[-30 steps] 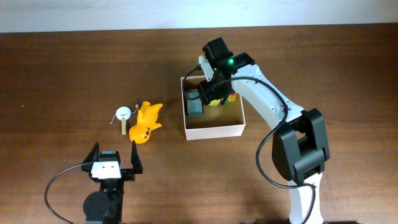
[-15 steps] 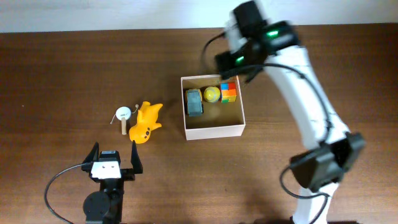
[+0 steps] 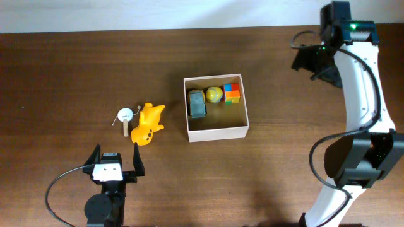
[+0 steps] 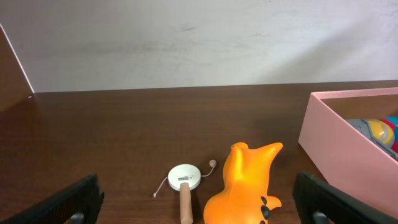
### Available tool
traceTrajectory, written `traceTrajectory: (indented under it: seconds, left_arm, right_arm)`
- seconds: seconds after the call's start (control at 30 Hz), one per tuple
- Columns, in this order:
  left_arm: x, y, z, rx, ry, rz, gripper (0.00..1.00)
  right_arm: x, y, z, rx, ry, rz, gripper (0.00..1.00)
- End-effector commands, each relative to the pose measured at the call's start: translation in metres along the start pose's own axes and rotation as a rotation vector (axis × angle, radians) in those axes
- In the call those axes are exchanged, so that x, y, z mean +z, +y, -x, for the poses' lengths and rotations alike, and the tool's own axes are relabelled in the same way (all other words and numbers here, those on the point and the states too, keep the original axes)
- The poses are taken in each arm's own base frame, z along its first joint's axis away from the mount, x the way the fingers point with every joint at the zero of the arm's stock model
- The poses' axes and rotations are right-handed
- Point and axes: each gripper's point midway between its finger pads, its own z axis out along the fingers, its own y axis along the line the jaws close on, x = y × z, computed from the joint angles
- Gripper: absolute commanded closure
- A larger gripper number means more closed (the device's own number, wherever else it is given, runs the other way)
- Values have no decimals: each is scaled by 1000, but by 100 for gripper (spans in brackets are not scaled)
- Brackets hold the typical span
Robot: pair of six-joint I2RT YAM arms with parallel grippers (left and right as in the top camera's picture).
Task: Pack container
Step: 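Lift the right gripper out and park it at the right, then move the left gripper to the orange toy and grasp it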
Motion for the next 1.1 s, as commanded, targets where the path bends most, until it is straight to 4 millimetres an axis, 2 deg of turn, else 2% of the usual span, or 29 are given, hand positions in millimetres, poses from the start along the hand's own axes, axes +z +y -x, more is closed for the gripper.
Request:
traceTrajectory:
  seconds: [0.0,0.2,0.3,0.4,0.57,0.6,0.73,0.8,0.93,1.0,1.07]
  left_arm:
    - [0,-2,2,14,-16,-11,1]
    - [0,-3,1,14,-9,-14,1]
    - [-1,-19,1,15,-12,-108,1]
    - [-3,-24,5,-4,-13,-142,1]
    - [-7,-21,35,-45,19,-134,1]
    - [-5,-18,51,-44,65,-116,1]
    - [9,-18,69,-39,236,-116,1]
    - [21,-22,69,-38,367,-131,1]
    - [45,-38,56,-53,654,-207,1]
    - [66,-54,40,-90,825,-282,1]
    - [72,-63,21,-117,914,-322,1]
  right_arm:
    - [16,-18,-3,75,33,-50,1]
    - [20,-25,-3,89,42,-57,1]
    - [20,-25,-3,88,42,-57,1]
    - [20,-25,-3,88,42,-57,1]
    - [20,-25,-3,88,42,-57,1]
    - [20,-25,-3,88,42,-57,1]
    - [20,-25,-3,88,42,-57,1]
    - [20,-25,-3,88,42,-57,1]
    - [20,-25,-3,88,42,-57,1]
    - [20,-25,-3,88,42,-57,2]
    - [20,-25,-3,88,42,-57,1]
